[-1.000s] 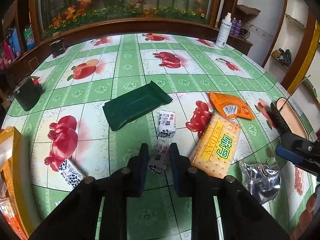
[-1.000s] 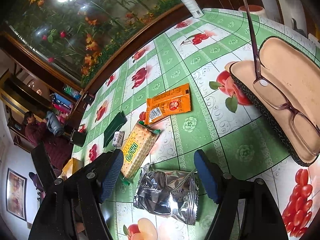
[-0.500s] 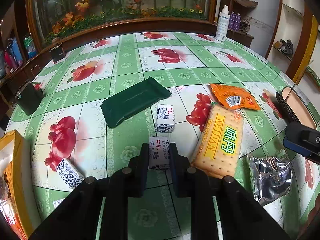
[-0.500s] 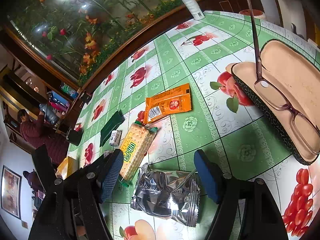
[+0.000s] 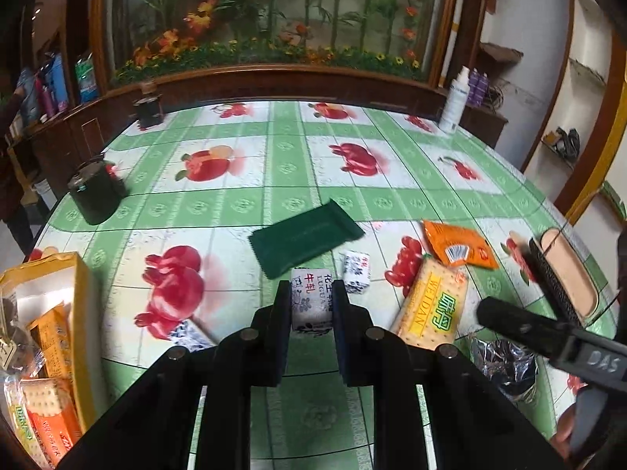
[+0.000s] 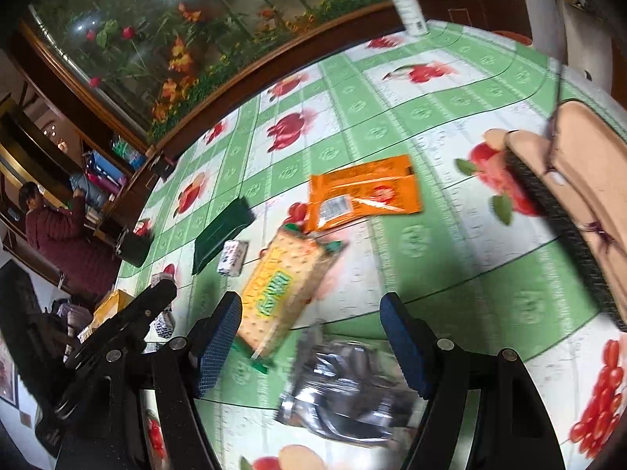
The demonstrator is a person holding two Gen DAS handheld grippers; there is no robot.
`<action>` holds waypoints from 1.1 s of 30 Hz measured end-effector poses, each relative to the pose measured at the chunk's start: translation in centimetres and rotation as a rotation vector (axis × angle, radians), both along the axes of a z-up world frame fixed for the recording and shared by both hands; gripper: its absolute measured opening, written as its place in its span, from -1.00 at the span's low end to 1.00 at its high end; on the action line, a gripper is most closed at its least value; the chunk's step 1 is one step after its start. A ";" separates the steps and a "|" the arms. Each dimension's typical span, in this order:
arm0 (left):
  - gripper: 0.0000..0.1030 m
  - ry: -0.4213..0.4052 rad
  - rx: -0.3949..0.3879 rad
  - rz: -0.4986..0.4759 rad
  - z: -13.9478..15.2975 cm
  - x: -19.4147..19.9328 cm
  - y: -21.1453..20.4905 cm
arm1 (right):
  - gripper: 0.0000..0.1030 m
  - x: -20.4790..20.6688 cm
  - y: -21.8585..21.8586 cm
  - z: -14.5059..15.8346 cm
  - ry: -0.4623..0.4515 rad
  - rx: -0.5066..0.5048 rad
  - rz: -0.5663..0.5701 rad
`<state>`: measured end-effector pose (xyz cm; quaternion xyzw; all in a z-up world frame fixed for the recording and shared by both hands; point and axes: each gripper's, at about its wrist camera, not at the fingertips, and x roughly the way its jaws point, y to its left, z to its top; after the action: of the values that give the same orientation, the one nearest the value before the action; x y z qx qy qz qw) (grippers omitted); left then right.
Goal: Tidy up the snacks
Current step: 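Grasp a white wrapped nougat candy with the left gripper while the right grasps the yellow WEIDAN pack, then lift the candy and WEIDAN pack and carry them toward the tray with both grippers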
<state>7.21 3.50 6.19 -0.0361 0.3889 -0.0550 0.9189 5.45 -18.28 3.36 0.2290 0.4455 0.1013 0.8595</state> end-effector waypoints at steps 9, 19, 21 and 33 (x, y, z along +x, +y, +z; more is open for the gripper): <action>-0.64 -0.015 -0.009 0.031 0.6 -0.3 1.0 | 0.50 3.3 4.7 -1.0 0.077 -0.139 0.024; -0.64 -0.007 -0.011 0.026 0.6 -0.4 1.0 | 0.17 2.2 6.2 -1.5 -0.021 -0.359 0.119; -0.64 -0.004 -0.011 0.022 0.5 -0.4 0.8 | 0.12 2.0 5.4 -1.4 -0.022 -0.338 0.122; -0.64 0.000 -0.011 0.010 0.1 -0.4 0.5 | 0.04 0.8 6.9 0.1 -0.104 -0.255 0.181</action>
<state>6.82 3.97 6.32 -0.0432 0.3885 -0.0523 0.9190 6.27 -11.39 3.47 0.0716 0.4283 0.1327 0.8910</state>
